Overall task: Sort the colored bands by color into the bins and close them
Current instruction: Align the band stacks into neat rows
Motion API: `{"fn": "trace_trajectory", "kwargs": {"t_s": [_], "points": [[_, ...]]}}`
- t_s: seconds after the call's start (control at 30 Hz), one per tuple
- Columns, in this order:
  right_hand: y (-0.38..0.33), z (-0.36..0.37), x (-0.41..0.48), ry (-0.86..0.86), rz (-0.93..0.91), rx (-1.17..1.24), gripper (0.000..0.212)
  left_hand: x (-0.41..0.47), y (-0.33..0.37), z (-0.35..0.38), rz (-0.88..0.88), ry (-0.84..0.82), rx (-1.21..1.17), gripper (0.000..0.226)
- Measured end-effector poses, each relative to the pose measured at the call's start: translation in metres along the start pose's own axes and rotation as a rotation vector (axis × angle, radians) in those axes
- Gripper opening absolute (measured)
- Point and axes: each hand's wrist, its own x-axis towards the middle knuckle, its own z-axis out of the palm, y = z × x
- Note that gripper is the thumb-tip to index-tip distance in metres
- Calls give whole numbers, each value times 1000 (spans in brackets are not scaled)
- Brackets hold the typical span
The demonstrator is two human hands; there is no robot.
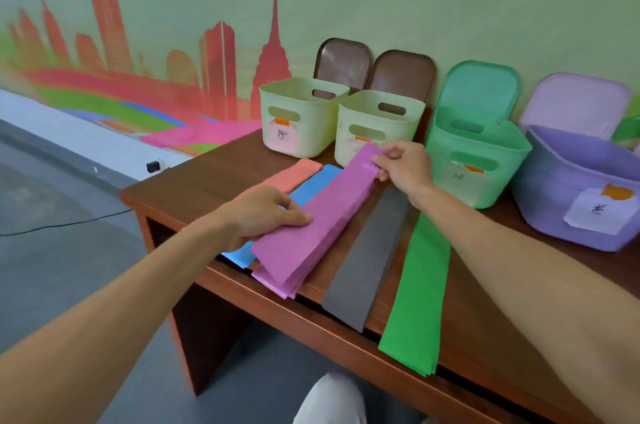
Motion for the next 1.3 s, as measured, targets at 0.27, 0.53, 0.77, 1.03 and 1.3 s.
{"fn": "trace_trajectory", "kwargs": {"t_s": [0.27,0.53,0.77,1.03,1.3], "points": [[12,20,4,-190,-135,-504,16,5,-2,5,-96,7,161,29],[21,31,4,-176,-154,-659,17,3,2,9,-106,31,253,41],[22,39,6,-157,-206,-831,20,3,4,14,-79,8,454,43],[10,34,-4,-114,-319,-946,23,2,5,17,126,171,908,33],[-11,-17,-26,-416,-265,-690,9,7,34,31,339,185,901,29]]}}
